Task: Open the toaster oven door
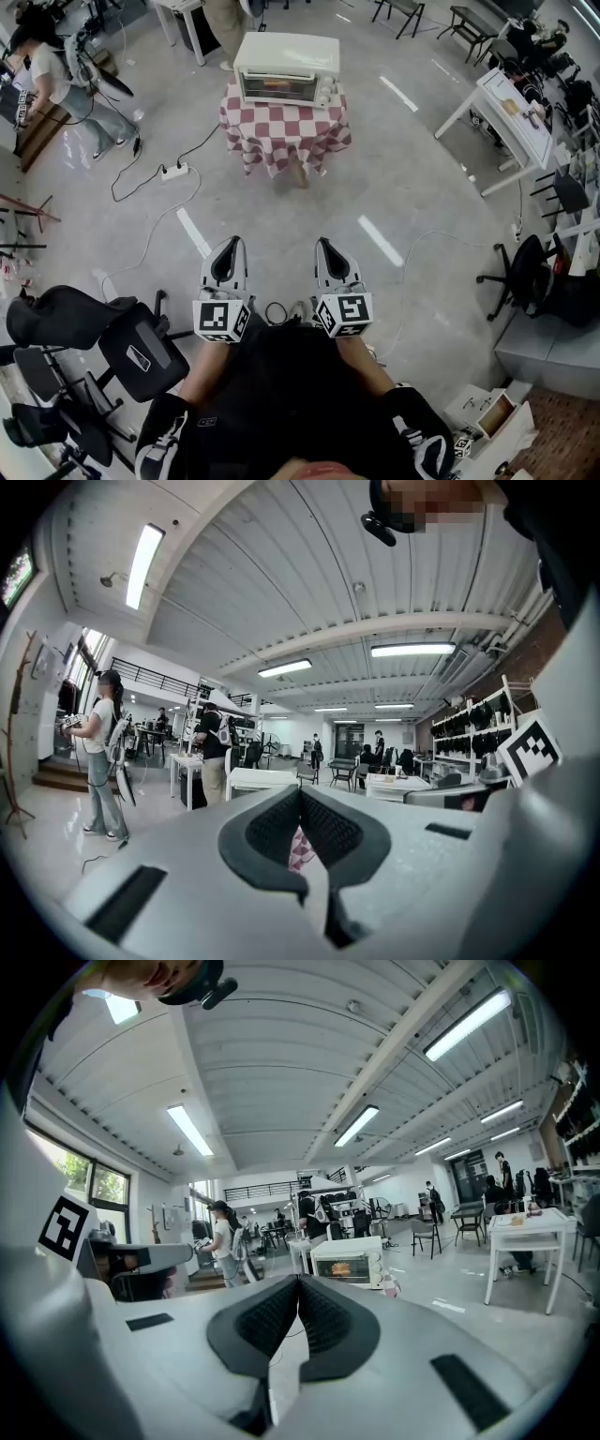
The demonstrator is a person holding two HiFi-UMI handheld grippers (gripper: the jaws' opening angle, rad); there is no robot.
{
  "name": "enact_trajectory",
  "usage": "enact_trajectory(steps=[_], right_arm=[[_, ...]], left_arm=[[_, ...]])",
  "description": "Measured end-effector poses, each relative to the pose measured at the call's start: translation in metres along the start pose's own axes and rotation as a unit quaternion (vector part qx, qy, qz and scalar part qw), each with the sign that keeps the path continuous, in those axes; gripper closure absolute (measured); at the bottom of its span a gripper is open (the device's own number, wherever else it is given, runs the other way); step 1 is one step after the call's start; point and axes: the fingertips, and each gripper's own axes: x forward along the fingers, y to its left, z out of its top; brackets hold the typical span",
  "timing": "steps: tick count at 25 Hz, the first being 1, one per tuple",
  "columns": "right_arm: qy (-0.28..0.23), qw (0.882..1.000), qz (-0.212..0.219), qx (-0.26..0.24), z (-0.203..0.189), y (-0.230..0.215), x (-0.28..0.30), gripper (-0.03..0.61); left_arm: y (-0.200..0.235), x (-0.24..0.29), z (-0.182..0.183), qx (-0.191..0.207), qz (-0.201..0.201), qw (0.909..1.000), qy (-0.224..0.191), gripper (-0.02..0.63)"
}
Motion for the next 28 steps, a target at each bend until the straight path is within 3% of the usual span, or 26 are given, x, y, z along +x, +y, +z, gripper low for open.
enact_trajectory(steps=[14,21,28], right_arm=[[0.011,1.0,0.025,0.005,-0.014,-0.046,0.021,0.552],[0.029,0.999,0.014,-0.002,-0.016,-0.068,0.065,0.552],[0.044,0.999,0.01,-0.012,-0.003,-0.082,0.138,0.552]], left_arm=[[-0.03,0.042,-0.022,-0.003,0.012,0.9997,0.021,0.604],[-0.012,0.099,-0.031,-0.009,0.0,0.9993,0.036,0.604],[0.033,0.171,-0.022,-0.014,-0.007,0.9991,0.04,0.604]])
